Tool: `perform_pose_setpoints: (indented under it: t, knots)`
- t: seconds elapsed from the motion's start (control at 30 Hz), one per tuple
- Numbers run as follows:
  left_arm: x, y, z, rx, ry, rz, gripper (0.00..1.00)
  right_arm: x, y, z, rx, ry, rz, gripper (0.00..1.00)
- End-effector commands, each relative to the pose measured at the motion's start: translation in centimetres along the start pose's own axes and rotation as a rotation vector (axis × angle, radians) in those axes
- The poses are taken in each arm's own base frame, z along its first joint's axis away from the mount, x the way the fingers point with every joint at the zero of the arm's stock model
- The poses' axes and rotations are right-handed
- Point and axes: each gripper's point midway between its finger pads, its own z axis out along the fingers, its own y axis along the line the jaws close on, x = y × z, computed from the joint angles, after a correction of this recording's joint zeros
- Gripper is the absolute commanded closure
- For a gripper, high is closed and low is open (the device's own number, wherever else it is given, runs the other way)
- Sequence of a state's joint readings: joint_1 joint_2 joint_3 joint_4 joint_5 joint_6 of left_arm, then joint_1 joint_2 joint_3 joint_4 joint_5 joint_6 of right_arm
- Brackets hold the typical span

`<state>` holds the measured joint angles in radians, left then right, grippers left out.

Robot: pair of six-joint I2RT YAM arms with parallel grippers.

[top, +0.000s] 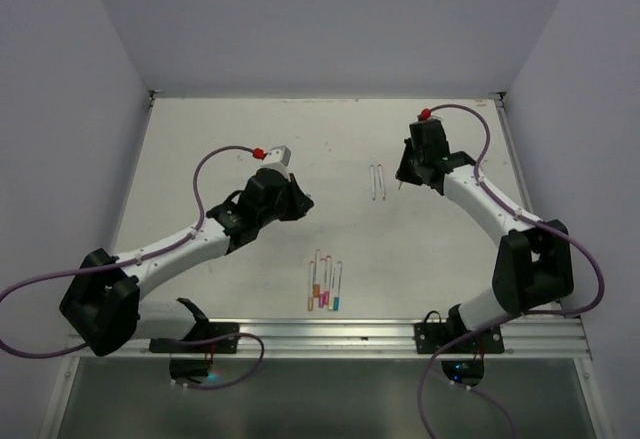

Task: Open the pen caps

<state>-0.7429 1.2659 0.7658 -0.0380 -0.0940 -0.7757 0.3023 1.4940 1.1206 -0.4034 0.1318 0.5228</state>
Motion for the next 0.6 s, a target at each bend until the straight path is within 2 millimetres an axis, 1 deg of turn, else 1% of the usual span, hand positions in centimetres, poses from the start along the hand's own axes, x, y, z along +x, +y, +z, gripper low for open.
perform_pose_setpoints:
  t: [0.0,0.03,0.07,0.1,0.13,0.17,0.2,0.23,0.27,0.3,0.33,0.37,0.43,0.47,0.57]
  knots:
    - [-1.8,3.4,1.7,-0.098,0.016,0.027,1.00,-0.4,-2.0,0.0,0.105,0.034,-0.083,1.00]
    - [-2.6,4.9,2.2,-0.140,0.012,0.015,1.00,0.0,-2.2,0.7,0.116,0.053,-0.090,1.00]
    - [-2.9,5.8,3.2,-0.176,0.023,0.018,1.00,-0.4,-2.3,0.9,0.118,0.053,-0.086,1.00]
    - [-3.1,6.8,3.6,-0.214,0.029,0.032,1.00,-0.5,-2.4,1.2,0.120,0.064,-0.093,1.00]
    - [-3.7,8.0,3.9,-0.264,0.019,0.035,1.00,0.1,-2.7,2.0,0.127,0.099,-0.100,1.00]
    - [-4.0,8.5,4.8,-0.294,0.025,0.042,1.00,-0.6,-2.6,2.4,0.122,0.101,-0.102,1.00]
    - [-4.0,9.1,5.0,-0.323,0.033,0.055,1.00,-0.5,-2.6,2.8,0.121,0.119,-0.116,1.00]
    - [-4.4,9.7,5.3,-0.359,0.023,0.059,1.00,0.2,-3.0,3.6,0.138,0.155,-0.126,1.00]
    - [-4.6,9.9,6.0,-0.375,0.025,0.066,1.00,-0.2,-2.9,3.9,0.139,0.153,-0.131,1.00]
    - [-4.6,10.2,6.2,-0.386,0.032,0.069,1.00,-0.1,-3.0,4.2,0.144,0.161,-0.138,1.00]
    - [-4.7,10.6,6.5,-0.404,0.030,0.071,1.00,0.4,-3.2,5.0,0.150,0.181,-0.142,1.00]
    - [-4.7,10.8,6.9,-0.415,0.033,0.077,1.00,0.3,-3.1,5.2,0.147,0.183,-0.144,1.00]
    - [-5.0,11.8,7.1,-0.463,0.017,0.077,1.00,0.7,-3.1,6.0,0.141,0.203,-0.149,1.00]
    - [-4.8,12.3,7.4,-0.481,0.023,0.076,1.00,1.2,-3.3,6.6,0.148,0.222,-0.151,1.00]
    - [-4.8,13.6,7.9,-0.513,0.035,0.066,1.00,1.7,-3.4,7.4,0.148,0.235,-0.162,1.00]
